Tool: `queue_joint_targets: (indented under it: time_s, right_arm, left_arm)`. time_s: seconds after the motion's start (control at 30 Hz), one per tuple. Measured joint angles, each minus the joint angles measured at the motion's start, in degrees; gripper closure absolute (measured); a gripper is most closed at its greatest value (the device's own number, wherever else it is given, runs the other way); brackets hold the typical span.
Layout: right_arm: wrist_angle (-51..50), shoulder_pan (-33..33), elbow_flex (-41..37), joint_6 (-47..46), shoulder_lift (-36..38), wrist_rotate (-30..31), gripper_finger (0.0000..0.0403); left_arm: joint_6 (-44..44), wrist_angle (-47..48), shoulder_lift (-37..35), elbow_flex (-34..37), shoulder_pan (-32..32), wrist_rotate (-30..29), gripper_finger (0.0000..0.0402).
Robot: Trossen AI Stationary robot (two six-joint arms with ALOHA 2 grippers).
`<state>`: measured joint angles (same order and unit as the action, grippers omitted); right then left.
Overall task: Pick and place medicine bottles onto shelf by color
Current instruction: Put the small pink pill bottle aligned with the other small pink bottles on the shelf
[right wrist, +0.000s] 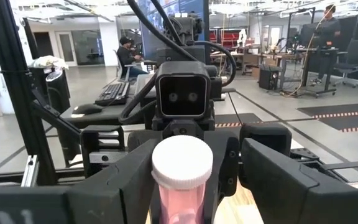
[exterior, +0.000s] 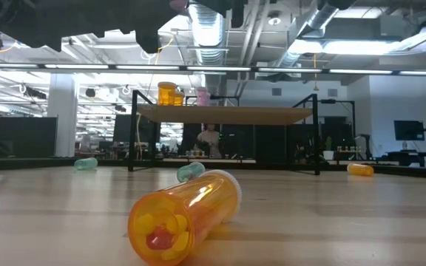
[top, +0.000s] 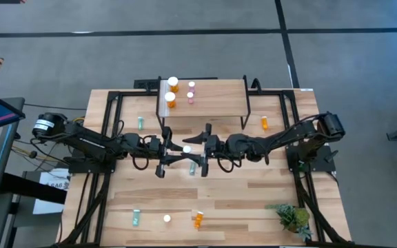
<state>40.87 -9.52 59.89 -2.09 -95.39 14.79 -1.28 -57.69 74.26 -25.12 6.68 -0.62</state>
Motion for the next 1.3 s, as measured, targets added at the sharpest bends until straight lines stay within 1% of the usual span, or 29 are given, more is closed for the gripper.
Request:
queue_joint_targets:
  time_s: [0.07, 0.23, 0.5, 0.67, 0.8, 0.97, 1.17, 1.3]
  right_arm:
    - [-0.2, 0.01, 0.01, 0.0, 0.0, -0.23, 0.0162]
    - [-0.35, 0.37, 0.0, 0.0, 0.0, -2.96, 0.019]
    - [-0.36, 0.37, -0.01, 0.03, 0.0, -3.1, 0.0244]
    - [-0.36, 0.37, -0.01, 0.2, 0.0, -3.15, 0.0267]
    - [-0.36, 0.37, -0.01, 0.2, 0.0, -3.17, 0.0271]
    - [-0.38, 0.37, -0.01, 0.39, 0.0, -3.19, 0.0263]
    - [-0.38, 0.78, -0.05, 0.48, 0.0, -3.17, 0.0266]
    - [-0.42, 1.48, -0.05, 0.66, 0.0, -3.1, 0.0268]
  left_arm:
    - [-0.02, -0.01, 0.0, 0.0, 0.0, -0.05, 0.0315]
    - [-0.02, -0.07, 0.0, 0.0, 0.0, -0.02, 0.0315]
    - [-0.02, -0.07, 0.0, 0.0, 0.0, -0.02, 0.0315]
    - [-0.04, -0.07, 0.0, 0.0, -0.04, -0.05, 0.0315]
    - [-0.04, -0.07, 0.0, 0.0, -0.04, -0.05, 0.0315]
    - [-1.01, 0.11, 0.0, 0.0, -0.05, 0.01, 0.0306]
    - [-0.98, 1.37, 0.0, 0.0, -0.33, -0.21, 0.0264]
    - [-0.32, 3.03, -0.19, 0.0, -0.4, -2.7, 0.0235]
